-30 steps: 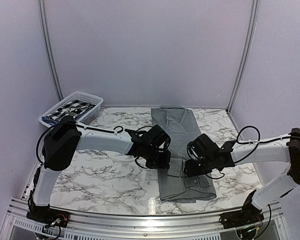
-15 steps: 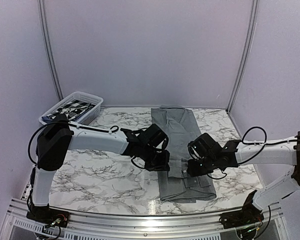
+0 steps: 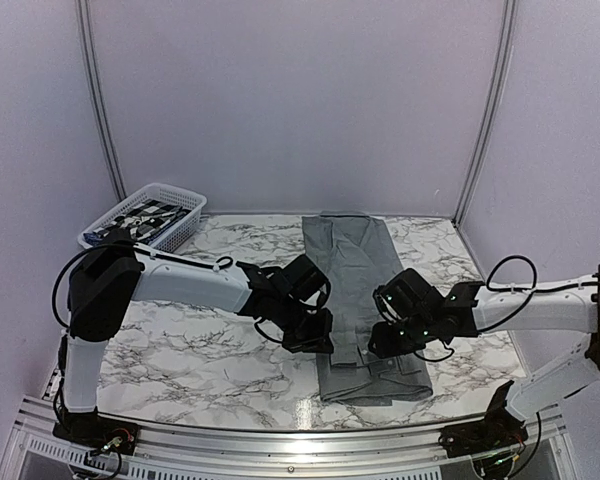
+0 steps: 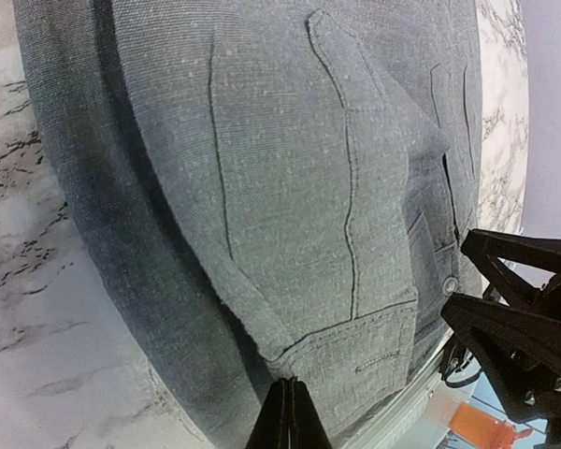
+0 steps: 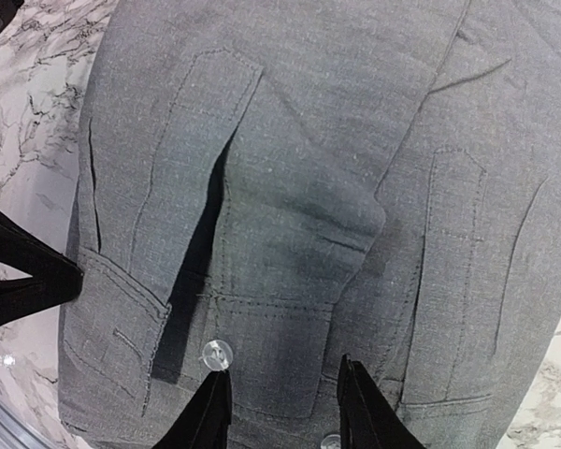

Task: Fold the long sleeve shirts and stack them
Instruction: Fold the sleeve of the rectangle-folded shirt.

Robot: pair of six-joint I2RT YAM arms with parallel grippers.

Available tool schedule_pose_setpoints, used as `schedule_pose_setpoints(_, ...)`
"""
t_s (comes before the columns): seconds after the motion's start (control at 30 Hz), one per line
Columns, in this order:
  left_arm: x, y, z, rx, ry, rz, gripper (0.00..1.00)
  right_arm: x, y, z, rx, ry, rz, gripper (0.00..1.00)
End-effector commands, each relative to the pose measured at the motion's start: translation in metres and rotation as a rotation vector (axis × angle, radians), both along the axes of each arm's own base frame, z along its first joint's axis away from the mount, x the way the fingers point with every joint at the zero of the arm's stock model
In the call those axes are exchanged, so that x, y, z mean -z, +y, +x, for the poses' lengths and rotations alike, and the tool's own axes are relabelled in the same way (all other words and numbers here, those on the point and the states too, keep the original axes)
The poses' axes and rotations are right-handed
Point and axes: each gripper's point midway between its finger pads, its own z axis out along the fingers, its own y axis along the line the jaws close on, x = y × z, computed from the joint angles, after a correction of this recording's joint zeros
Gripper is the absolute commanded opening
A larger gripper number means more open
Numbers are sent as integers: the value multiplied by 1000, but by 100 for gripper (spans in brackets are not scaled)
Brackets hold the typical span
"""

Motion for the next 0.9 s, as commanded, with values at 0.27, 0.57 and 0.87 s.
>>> schedule_pose_setpoints(0.27,-10,2,-14,29,38,-24,0,16,10,-25,-19,49,-2,31)
schedule_pose_setpoints(0.57,-8,3,-18,45,52,-25,0,22,1,-25,9,47,-62,28)
schedule_pose_setpoints(0.87,-7,5,-19,46,53,-20,0,29,0,-27,11,57,-80,32)
